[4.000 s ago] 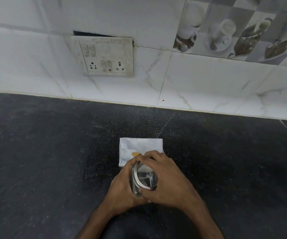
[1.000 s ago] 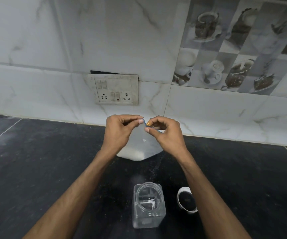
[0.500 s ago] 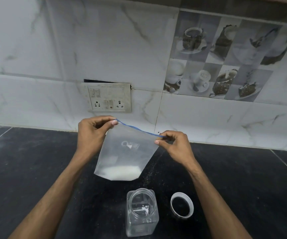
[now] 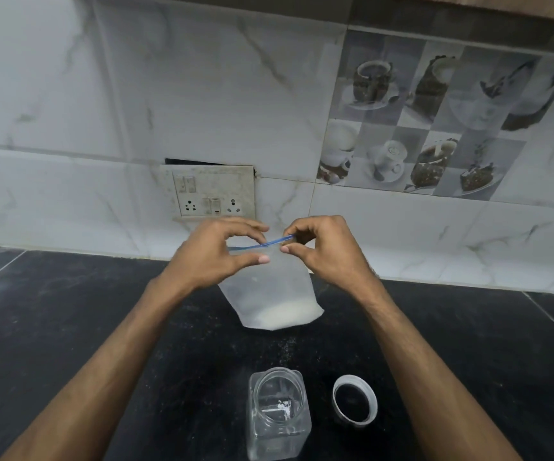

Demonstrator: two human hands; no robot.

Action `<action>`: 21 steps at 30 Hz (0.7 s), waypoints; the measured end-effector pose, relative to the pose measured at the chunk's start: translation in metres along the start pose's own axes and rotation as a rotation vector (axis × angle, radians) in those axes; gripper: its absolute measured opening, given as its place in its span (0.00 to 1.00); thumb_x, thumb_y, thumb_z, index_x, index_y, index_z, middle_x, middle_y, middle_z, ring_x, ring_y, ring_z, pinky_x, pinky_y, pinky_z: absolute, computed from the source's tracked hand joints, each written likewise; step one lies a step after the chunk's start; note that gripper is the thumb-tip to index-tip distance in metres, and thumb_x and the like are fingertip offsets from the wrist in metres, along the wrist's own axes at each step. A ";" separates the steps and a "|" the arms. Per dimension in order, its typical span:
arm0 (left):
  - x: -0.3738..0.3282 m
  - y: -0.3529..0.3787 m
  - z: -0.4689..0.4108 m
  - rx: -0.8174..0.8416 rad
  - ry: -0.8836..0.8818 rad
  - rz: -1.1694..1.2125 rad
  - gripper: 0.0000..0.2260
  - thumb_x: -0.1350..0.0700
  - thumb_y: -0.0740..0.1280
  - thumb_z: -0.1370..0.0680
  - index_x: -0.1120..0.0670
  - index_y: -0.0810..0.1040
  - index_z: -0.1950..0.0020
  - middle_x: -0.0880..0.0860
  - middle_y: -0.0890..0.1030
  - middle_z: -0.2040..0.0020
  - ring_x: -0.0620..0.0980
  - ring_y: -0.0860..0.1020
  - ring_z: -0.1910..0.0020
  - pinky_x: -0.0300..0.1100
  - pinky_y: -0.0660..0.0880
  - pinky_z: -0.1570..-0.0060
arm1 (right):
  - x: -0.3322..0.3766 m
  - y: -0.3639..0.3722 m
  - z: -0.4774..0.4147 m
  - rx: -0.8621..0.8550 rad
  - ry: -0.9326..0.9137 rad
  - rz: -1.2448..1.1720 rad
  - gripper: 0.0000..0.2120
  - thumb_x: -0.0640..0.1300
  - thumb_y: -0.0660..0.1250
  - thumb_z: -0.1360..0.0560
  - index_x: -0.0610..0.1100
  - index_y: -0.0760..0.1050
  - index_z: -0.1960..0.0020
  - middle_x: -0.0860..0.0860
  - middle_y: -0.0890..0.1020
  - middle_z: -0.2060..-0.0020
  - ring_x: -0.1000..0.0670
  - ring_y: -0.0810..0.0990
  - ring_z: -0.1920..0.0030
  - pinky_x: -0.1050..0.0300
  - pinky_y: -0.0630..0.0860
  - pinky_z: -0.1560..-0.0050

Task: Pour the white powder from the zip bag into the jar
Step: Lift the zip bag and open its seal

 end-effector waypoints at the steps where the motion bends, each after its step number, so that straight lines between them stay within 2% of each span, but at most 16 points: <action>1: -0.002 0.006 -0.005 0.035 -0.006 -0.035 0.12 0.46 0.77 0.31 0.48 0.86 0.49 0.45 0.83 0.40 0.42 0.79 0.39 0.49 0.73 0.33 | -0.001 -0.002 0.000 -0.006 0.005 -0.004 0.03 0.44 0.76 0.29 0.49 0.84 0.56 0.56 0.84 0.64 0.59 0.82 0.60 0.54 0.81 0.52; 5: -0.003 0.011 -0.016 0.026 -0.035 -0.058 0.09 0.48 0.76 0.29 0.49 0.87 0.52 0.45 0.87 0.52 0.43 0.83 0.54 0.51 0.81 0.48 | -0.011 -0.008 0.008 -0.041 0.037 -0.109 0.07 0.41 0.77 0.30 0.47 0.83 0.53 0.56 0.84 0.62 0.58 0.83 0.60 0.56 0.81 0.51; 8: -0.006 0.008 -0.019 -0.013 -0.055 -0.120 0.09 0.46 0.76 0.30 0.48 0.88 0.54 0.44 0.87 0.54 0.43 0.82 0.54 0.48 0.81 0.52 | -0.039 -0.002 0.028 -0.110 0.154 -0.417 0.25 0.37 0.77 0.32 0.49 0.76 0.38 0.53 0.83 0.57 0.54 0.83 0.58 0.60 0.80 0.50; 10: -0.008 0.005 -0.020 -0.036 -0.058 -0.135 0.08 0.46 0.77 0.30 0.48 0.88 0.54 0.43 0.87 0.54 0.42 0.82 0.53 0.47 0.80 0.52 | -0.069 0.026 0.048 -0.027 0.293 -0.573 0.35 0.37 0.79 0.34 0.51 0.70 0.31 0.50 0.83 0.53 0.50 0.83 0.53 0.59 0.80 0.47; 11: -0.009 0.004 -0.020 -0.045 -0.057 -0.141 0.08 0.46 0.77 0.30 0.48 0.88 0.55 0.43 0.87 0.53 0.42 0.82 0.53 0.47 0.81 0.52 | -0.082 0.046 0.059 0.049 0.344 -0.595 0.36 0.38 0.80 0.35 0.51 0.70 0.31 0.50 0.83 0.51 0.48 0.83 0.51 0.56 0.80 0.45; 14: -0.010 -0.003 -0.021 -0.048 -0.056 -0.181 0.09 0.45 0.76 0.30 0.47 0.88 0.55 0.43 0.87 0.53 0.42 0.82 0.52 0.47 0.81 0.53 | -0.105 0.094 0.085 0.191 0.443 -0.550 0.21 0.41 0.78 0.33 0.50 0.80 0.41 0.52 0.85 0.47 0.48 0.83 0.47 0.53 0.80 0.43; 17: -0.010 -0.010 -0.021 -0.053 -0.059 -0.203 0.09 0.45 0.77 0.30 0.48 0.88 0.55 0.44 0.87 0.53 0.43 0.83 0.52 0.49 0.81 0.53 | -0.112 0.104 0.092 0.048 0.485 -0.582 0.11 0.37 0.76 0.30 0.48 0.84 0.50 0.52 0.87 0.52 0.52 0.85 0.51 0.54 0.80 0.44; 19: -0.008 -0.016 -0.019 -0.077 -0.064 -0.202 0.09 0.46 0.77 0.31 0.48 0.88 0.55 0.45 0.87 0.53 0.44 0.83 0.52 0.50 0.81 0.52 | -0.113 0.100 0.090 -0.061 0.492 -0.590 0.07 0.36 0.75 0.30 0.46 0.85 0.55 0.52 0.87 0.57 0.55 0.85 0.55 0.58 0.79 0.48; 21: -0.005 -0.022 -0.018 -0.105 -0.070 -0.179 0.09 0.46 0.77 0.31 0.49 0.88 0.55 0.45 0.87 0.53 0.43 0.83 0.52 0.51 0.82 0.52 | -0.111 0.096 0.086 -0.100 0.498 -0.581 0.05 0.35 0.74 0.29 0.44 0.85 0.57 0.52 0.87 0.59 0.59 0.84 0.59 0.64 0.78 0.52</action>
Point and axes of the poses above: each hand's wrist, its own z-axis away from the middle knuckle, its own y-axis out of the palm, x = y × z, the point moved 10 cm from there along -z, towards the middle knuckle
